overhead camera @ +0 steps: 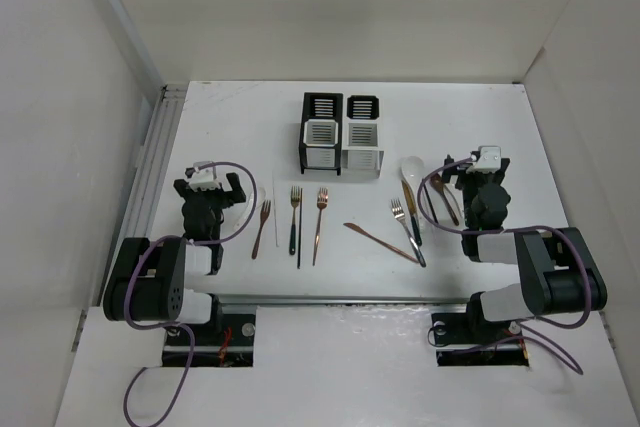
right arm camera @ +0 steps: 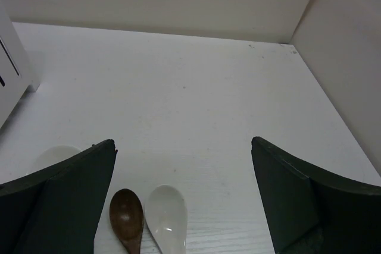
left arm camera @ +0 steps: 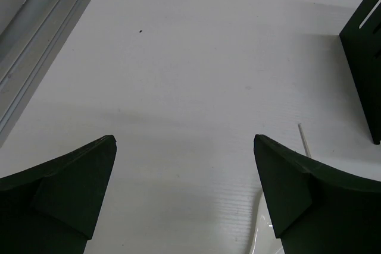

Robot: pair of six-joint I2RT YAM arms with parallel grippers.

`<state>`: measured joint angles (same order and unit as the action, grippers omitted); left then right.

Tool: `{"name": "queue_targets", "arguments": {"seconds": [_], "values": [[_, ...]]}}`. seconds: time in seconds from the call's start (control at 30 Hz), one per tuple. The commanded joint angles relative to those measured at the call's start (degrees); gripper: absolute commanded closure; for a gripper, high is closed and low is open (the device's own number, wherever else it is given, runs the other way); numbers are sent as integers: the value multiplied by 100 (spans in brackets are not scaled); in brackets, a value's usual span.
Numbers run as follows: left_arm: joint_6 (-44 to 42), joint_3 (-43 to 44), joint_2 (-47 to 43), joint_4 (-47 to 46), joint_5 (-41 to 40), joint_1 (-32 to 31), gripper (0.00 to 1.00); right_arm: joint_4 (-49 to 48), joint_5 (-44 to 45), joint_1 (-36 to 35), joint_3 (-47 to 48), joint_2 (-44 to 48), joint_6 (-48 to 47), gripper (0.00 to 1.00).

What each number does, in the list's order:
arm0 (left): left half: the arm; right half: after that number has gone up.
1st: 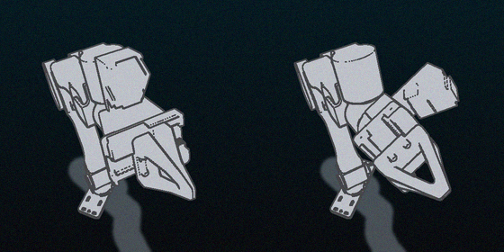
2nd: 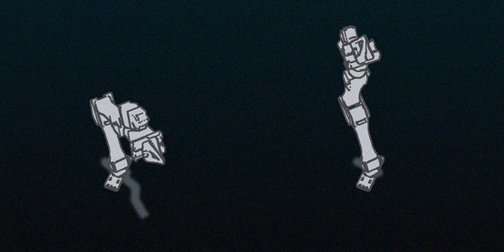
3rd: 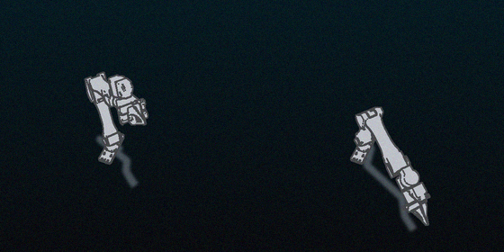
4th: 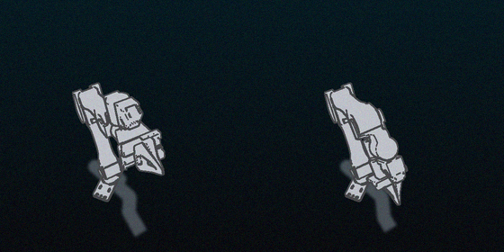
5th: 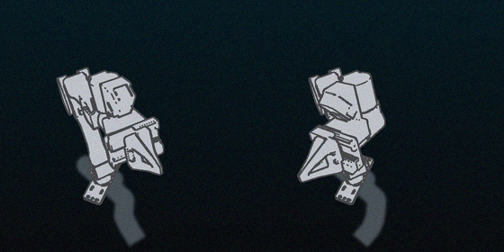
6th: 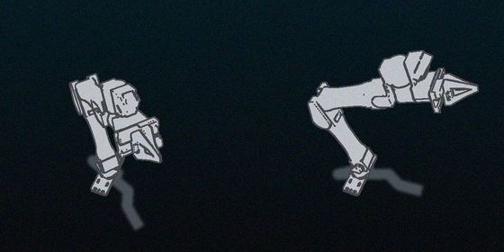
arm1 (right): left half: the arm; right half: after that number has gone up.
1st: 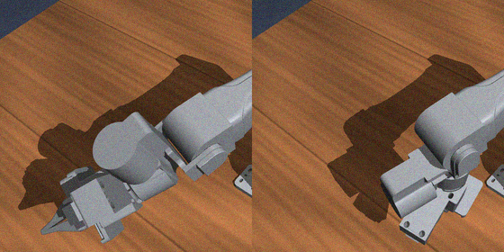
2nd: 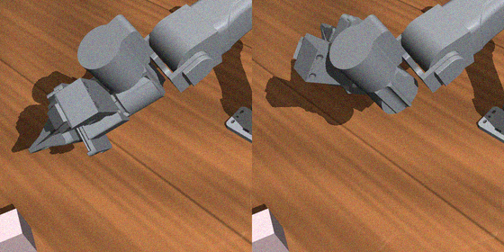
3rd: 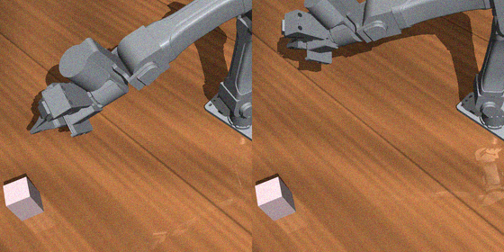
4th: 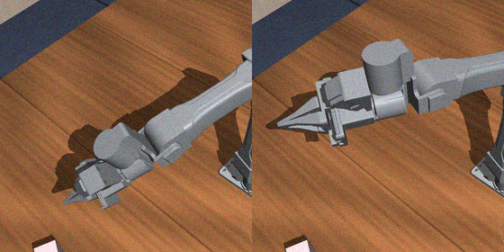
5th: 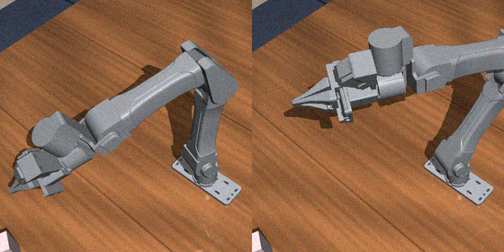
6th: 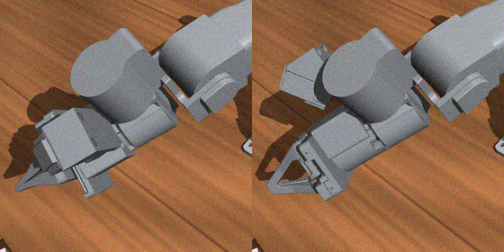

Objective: Sort the eating utensils into containers

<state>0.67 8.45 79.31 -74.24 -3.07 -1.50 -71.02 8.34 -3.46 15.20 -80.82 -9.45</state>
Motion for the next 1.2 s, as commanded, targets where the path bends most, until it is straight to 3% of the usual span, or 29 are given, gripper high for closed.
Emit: {"name": "queue_targets", "arguments": {"seconds": [0.0, 0.27, 0.3, 0.33, 0.37, 0.4, 0.47, 0.5, 0.6, 0.63, 0.7, 0.8, 0.87, 0.9, 1.0, 1.17], "values": [[4, 148, -82, -1040, -9, -17, 0, -210, -60, -40, 115, 57, -21, 0], [4, 148, -82, -1040, -9, -17, 0, -63, -60, -40, 220, 205, -21, 0], [-49, 288, -178, -710, 43, -17, 0, 548, -60, -92, 681, 442, -74, 0], [-49, 524, -631, -80, 113, -17, 0, 2347, 44, -93, 1112, 931, -74, 0], [-180, 866, -819, 675, 418, -17, 0, 3200, 149, -93, 1612, 1049, -196, 0], [-546, 1661, -960, 2066, 761, -17, 0, 3948, 420, -93, 2549, 1111, -328, 0], [-1748, 2473, -1014, 3217, 1700, -17, 0, 5485, 746, -189, 3310, 1112, -1149, 0], [-2285, 2826, -935, 3762, 1879, -69, 0, 5807, 1253, -338, 3601, 1112, -1538, 0], [-2141, 3671, -751, 3767, 900, -70, 0, 6827, 2195, -611, 4376, 902, -2823, 0], [-2228, 3995, -689, 3767, 765, -70, 0, 6969, 3051, -664, 4595, 849, -2825, 0], [-2597, 4173, -636, 3767, 633, -70, 0, 7685, 3743, -735, 4833, 726, -2171, 0], [-2258, 4235, -714, 3820, 387, -70, 0, 10089, 1004, -17, 5798, 420, -1257, 0], [-2028, 4235, -793, 3977, 447, -70, 0, 10729, 629, 47, 5862, 146, -788, 4], [-1922, 4183, -846, 4083, 500, -70, 0, 11159, 495, 117, 5863, 6, -638, 11], [-1605, 4069, -900, 4303, 623, -70, 0, 11426, -208, 118, 5557, -452, -330, 24], [-1543, 3849, -970, 4304, 676, -70, 0, 11769, -386, 118, 5309, -1242, 57, 49]]}}
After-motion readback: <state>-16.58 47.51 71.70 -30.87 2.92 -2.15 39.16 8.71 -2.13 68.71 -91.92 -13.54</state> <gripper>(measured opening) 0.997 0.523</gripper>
